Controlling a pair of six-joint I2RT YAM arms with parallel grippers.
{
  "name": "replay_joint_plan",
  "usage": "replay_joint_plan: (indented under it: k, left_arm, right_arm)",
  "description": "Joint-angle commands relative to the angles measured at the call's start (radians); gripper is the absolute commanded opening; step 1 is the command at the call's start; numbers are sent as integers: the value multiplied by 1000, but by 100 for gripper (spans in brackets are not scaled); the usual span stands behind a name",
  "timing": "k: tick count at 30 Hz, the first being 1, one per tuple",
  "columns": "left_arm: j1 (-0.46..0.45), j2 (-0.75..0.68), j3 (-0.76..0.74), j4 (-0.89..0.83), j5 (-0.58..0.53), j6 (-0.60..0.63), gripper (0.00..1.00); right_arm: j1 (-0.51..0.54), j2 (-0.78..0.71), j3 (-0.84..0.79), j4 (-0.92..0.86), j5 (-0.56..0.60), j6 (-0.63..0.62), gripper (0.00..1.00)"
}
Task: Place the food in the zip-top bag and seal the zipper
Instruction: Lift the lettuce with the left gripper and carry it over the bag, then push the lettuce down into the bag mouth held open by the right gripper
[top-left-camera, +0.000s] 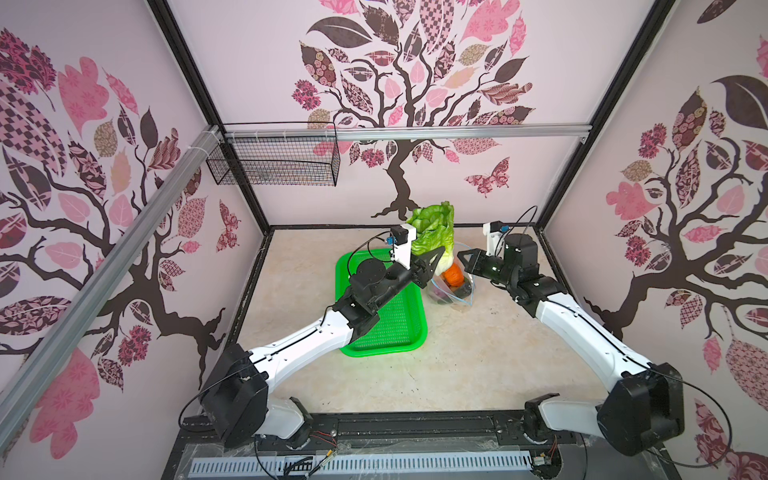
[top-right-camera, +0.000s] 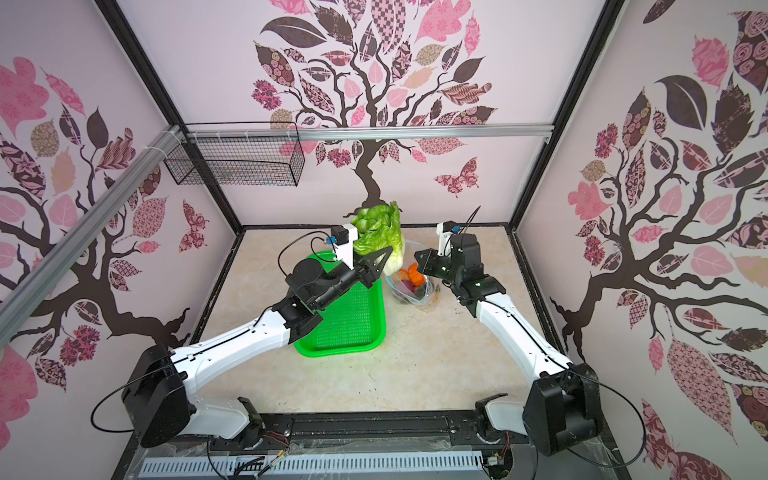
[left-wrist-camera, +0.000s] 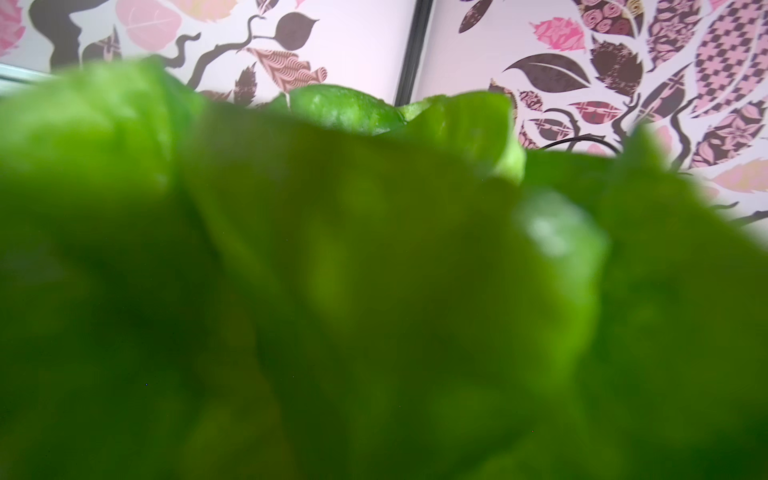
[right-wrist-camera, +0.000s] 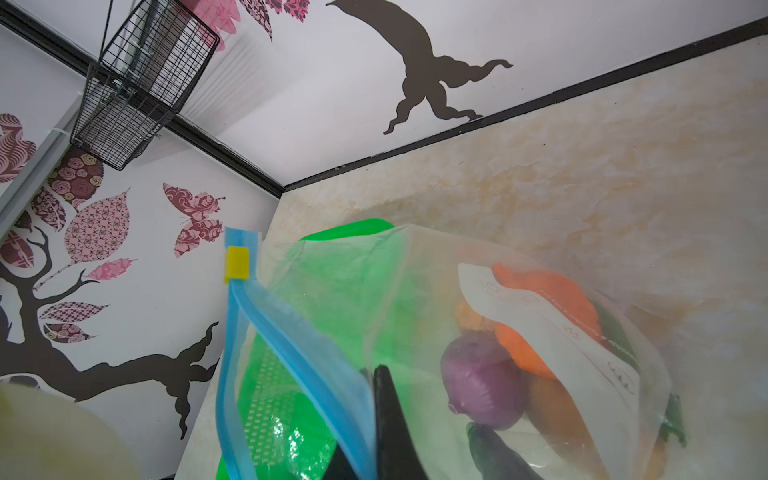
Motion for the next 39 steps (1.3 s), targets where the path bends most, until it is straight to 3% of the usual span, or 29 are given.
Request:
replay_joint_plan:
  k: [1,7,14,20,27,30,36,39]
  left_arm:
    - [6,47,15,156,70,47,45]
    - [6,168,18,255,87,33,44]
    - [2,279,-8,352,17,16,41]
    - [-6,303,-30,317,-26,57,42]
    - [-31,323,0,226,-10,114,45]
    - [-63,344,24,181,-52,177,45]
    - [-74,387,66,135,-130,177,44]
    - [-74,390,73,139,-130,164,44]
  right_arm:
    - [-8,24,68,-40,13,36,0]
    - [-11,9,79,-58,32,49,0]
    - [-36,12,48,-25,-15,109,0]
    - [-82,27,-3,63,-91,199,0]
    - [-86,50,-9,79,-88,190,0]
    - [-86,44,-26,75,-64,145,0]
    - [-86,6,-33,12,-6,38,27]
    - [-86,-17,-25,-37,51,0,32]
